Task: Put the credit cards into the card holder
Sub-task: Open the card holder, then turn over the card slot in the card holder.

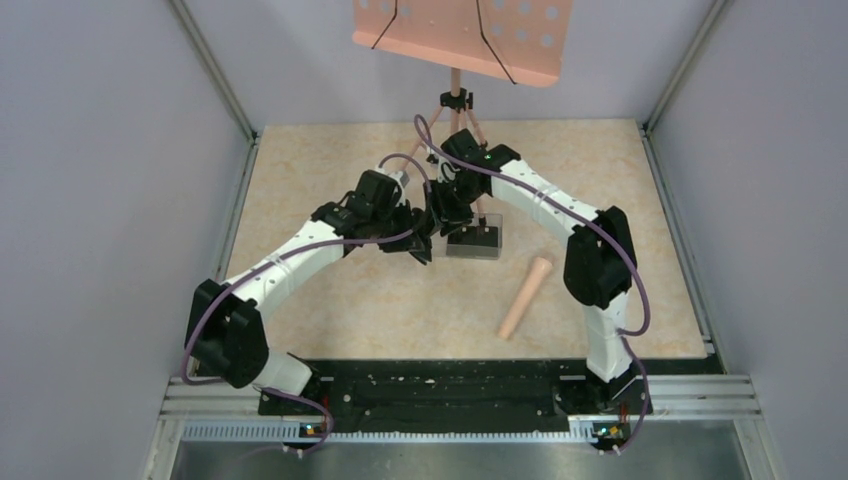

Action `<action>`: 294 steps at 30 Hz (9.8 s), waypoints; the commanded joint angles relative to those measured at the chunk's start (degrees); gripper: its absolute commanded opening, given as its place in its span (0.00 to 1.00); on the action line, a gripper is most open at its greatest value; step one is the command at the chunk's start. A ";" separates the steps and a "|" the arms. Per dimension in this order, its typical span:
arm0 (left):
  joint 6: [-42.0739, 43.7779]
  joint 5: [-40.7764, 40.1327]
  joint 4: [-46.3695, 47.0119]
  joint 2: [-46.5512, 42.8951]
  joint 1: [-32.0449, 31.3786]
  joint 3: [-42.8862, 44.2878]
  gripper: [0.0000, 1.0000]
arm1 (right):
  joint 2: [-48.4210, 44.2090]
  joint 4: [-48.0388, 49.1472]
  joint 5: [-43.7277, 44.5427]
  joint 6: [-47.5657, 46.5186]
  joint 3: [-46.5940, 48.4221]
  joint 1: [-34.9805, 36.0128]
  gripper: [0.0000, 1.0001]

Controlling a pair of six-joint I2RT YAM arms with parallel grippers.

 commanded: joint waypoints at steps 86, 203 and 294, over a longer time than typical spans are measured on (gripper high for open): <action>-4.61 3.27 9.17 -9.23 4.57 -6.10 0.18 | -13.62 19.47 -22.61 6.63 -18.02 -6.82 0.00; 34.63 47.60 30.20 -11.81 7.65 -5.88 0.00 | -26.10 13.43 -31.86 -13.06 -21.47 -6.83 0.36; 1.55 22.11 18.12 0.60 7.40 -3.07 0.65 | -26.66 30.42 -31.49 5.25 -30.10 -14.47 0.00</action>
